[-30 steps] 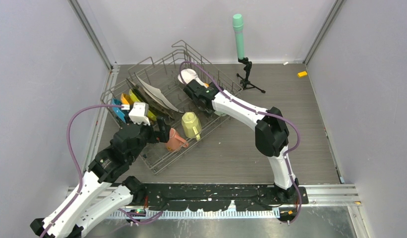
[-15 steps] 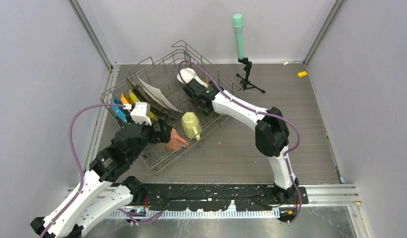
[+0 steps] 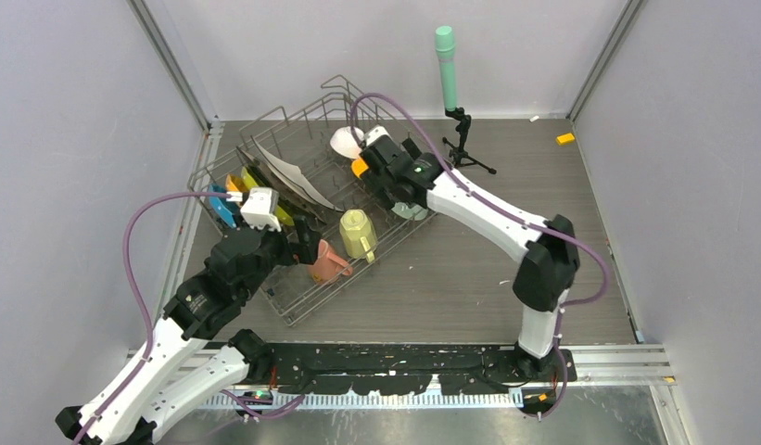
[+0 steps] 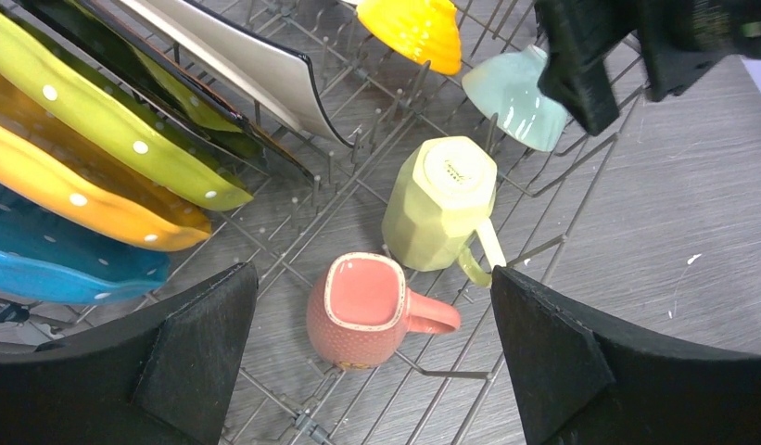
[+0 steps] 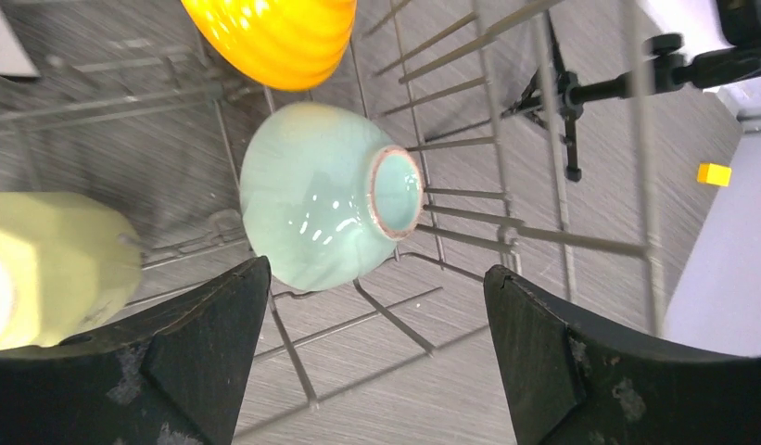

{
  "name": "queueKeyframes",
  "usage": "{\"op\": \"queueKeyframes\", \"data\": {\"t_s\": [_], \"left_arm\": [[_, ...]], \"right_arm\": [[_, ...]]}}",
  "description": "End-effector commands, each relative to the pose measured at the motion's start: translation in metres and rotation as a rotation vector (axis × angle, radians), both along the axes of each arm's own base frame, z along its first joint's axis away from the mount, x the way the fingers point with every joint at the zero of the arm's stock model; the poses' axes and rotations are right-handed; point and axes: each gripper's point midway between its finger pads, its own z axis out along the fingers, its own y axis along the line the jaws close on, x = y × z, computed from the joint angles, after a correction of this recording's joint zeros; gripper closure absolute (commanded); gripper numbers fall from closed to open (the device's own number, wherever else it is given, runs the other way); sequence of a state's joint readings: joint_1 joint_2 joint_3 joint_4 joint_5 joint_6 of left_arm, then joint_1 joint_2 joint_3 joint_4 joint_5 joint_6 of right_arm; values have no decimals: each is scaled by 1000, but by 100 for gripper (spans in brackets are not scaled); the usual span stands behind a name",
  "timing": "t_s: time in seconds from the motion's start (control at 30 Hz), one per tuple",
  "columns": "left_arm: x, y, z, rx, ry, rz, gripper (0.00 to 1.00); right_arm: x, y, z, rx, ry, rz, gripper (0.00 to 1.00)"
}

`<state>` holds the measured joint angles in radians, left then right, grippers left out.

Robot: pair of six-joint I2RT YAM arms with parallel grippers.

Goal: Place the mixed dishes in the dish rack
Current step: Reset both arms

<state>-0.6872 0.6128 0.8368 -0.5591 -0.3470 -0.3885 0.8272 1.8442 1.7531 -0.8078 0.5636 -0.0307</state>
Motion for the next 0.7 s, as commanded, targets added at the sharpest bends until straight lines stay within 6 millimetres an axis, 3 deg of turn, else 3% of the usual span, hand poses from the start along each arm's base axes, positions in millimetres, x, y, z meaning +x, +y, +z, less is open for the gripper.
{"op": "queueKeyframes", "data": {"t_s": [0.0,0.1,0.2,0.27,0.3,0.33,0.37,0.4,0.43,0.47,0.5,0.53,0.67], "left_arm": [[2,0,20,-47,-29,23,0],[4,3,21,-60,-25,52,0],[6,7,23,-81,-24,94,0],[8,10,25,-94,-25,124,0],[9,12,27,-101,-28,140,0],[10,12,29,-102,-28,146,0],[10,13,32,-99,-27,150,0],[10,15,36,-93,-23,156,0],[10,17,39,-87,-17,171,0],[11,19,45,-83,-14,184,0],[12,20,45,-67,-3,191,0],[14,19,45,-54,10,196,0],[20,23,31,14,86,256,0]], "right_arm": [[-6,8,57,227,-120,27,9],[-13,-3,85,341,-200,-25,9],[-19,-19,96,451,-281,-94,9],[-31,-39,121,612,-357,-159,9],[-33,-46,112,639,-364,-186,9],[-42,-58,128,728,-398,-228,9],[-45,-67,115,745,-393,-262,9],[-55,-78,126,836,-416,-298,9],[-57,-85,111,848,-409,-319,9],[-66,-90,118,908,-419,-313,9],[-67,-96,109,910,-417,-319,9],[-72,-102,113,923,-430,-315,9],[-80,-144,98,764,-464,-402,9]]}}
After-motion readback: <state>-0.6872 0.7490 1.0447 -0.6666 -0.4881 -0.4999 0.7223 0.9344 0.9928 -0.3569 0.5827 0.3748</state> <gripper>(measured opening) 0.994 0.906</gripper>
